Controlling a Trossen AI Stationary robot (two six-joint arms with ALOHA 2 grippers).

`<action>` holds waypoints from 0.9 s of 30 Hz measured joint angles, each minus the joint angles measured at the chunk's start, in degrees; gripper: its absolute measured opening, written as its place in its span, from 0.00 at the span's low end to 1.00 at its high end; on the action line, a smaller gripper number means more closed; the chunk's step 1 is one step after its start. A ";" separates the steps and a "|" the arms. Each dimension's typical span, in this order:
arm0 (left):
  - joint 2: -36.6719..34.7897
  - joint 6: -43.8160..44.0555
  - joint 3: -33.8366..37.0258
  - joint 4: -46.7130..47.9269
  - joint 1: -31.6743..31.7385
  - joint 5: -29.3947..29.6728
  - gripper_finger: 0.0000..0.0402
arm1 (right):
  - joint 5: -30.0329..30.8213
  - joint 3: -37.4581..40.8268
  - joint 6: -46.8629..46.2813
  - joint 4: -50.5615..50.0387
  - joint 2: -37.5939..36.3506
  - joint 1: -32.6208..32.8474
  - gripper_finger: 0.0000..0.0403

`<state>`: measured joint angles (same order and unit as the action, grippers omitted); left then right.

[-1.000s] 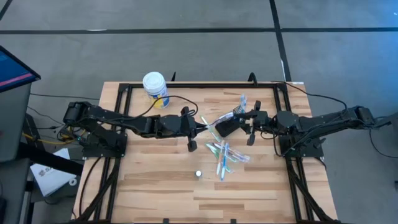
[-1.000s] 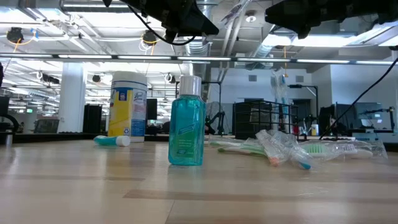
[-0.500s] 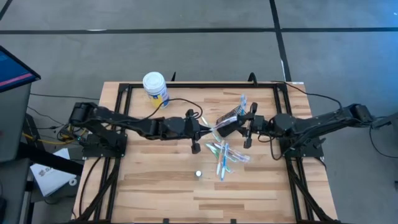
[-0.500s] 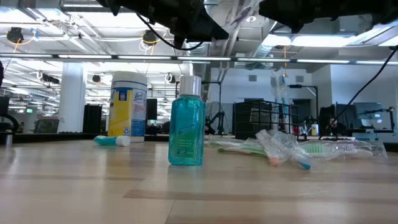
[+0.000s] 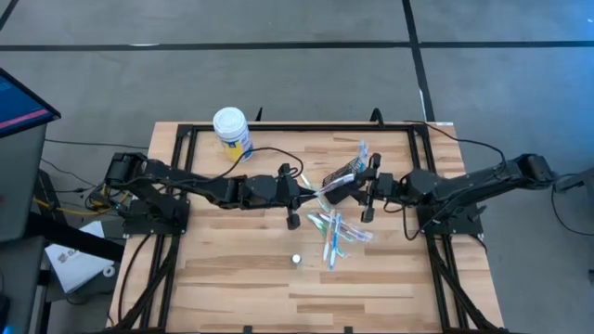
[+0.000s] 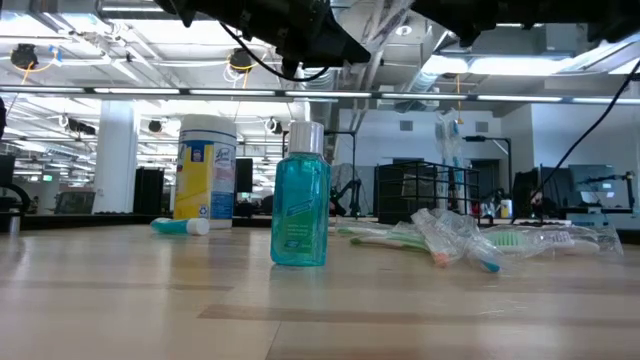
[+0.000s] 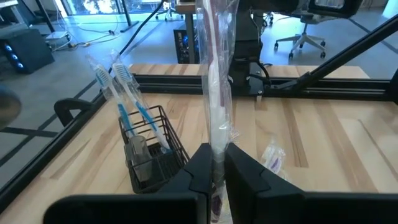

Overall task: Pick & Place toothbrushing station
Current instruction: Put the purple toothbrush into the mesh organizer

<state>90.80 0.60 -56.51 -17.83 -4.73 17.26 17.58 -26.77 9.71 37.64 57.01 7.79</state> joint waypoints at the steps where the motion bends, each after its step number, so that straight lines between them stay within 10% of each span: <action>1: 0.00 -0.15 0.00 -0.08 0.00 0.00 0.04 | 0.00 -0.02 0.59 0.92 0.90 -0.28 0.30; 27: 0.02 -0.39 0.02 -0.32 0.00 -0.05 0.10 | -3.15 -0.39 1.13 2.81 1.75 -1.44 0.01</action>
<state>90.83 0.21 -56.49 -18.15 -4.73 17.21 14.44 -27.16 10.83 40.45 58.76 6.35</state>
